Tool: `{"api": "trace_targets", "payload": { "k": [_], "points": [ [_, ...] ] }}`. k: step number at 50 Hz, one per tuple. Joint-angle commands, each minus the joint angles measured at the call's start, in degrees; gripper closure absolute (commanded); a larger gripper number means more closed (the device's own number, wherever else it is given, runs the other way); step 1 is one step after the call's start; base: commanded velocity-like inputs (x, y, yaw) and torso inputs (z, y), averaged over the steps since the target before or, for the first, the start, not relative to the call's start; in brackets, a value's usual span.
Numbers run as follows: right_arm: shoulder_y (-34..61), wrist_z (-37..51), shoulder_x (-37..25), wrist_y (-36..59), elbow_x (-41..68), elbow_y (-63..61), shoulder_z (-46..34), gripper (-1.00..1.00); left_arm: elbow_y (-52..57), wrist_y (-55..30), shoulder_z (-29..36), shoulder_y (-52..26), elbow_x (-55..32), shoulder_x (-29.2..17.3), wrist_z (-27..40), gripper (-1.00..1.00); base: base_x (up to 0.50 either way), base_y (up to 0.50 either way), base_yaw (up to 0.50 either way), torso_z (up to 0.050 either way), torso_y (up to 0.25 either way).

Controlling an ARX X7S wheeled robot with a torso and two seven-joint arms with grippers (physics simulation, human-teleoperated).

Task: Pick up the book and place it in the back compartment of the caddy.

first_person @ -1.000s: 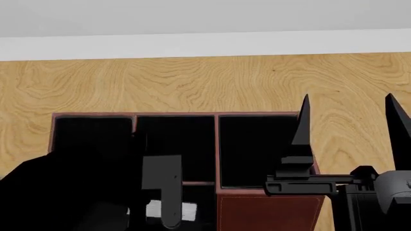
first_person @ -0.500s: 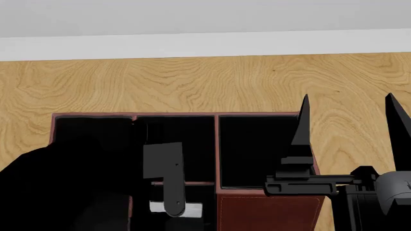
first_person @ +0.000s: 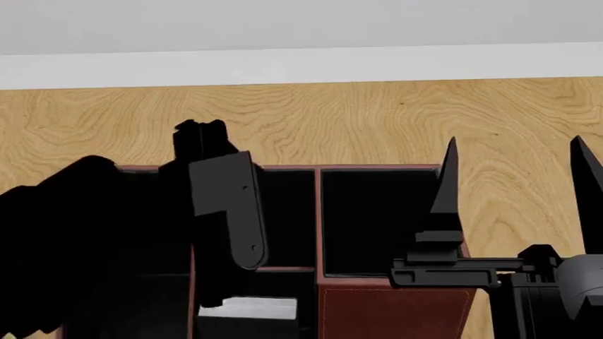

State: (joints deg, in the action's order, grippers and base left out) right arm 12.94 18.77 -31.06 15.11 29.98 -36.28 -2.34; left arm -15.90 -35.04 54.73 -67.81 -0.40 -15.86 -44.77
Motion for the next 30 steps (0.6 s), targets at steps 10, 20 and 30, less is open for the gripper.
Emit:
{"api": "trace_targets", "payload": {
  "k": [10, 20, 30],
  "points": [
    [-0.2, 0.4, -0.3, 0.0, 0.3, -0.8, 0.1, -1.0, 13.8, -3.1, -5.5, 2.0, 0.2, -3.6, 7.0, -1.0, 0.0, 0.0, 0.0, 0.0, 0.0],
    [-0.2, 0.3, -0.3, -0.1, 0.4, -0.8, 0.0, -1.0, 19.3, -2.0, -8.4, 5.5, 1.1, -4.4, 13.0, -1.0, 0.0, 0.0, 0.0, 0.0, 0.0],
    [-0.1, 0.4, -0.3, -0.1, 0.5, -0.7, -0.1, -1.0, 21.2, 1.6, -14.5, 8.9, 0.2, -3.3, 20.4, -1.0, 0.0, 0.0, 0.0, 0.0, 0.0]
  ]
}}
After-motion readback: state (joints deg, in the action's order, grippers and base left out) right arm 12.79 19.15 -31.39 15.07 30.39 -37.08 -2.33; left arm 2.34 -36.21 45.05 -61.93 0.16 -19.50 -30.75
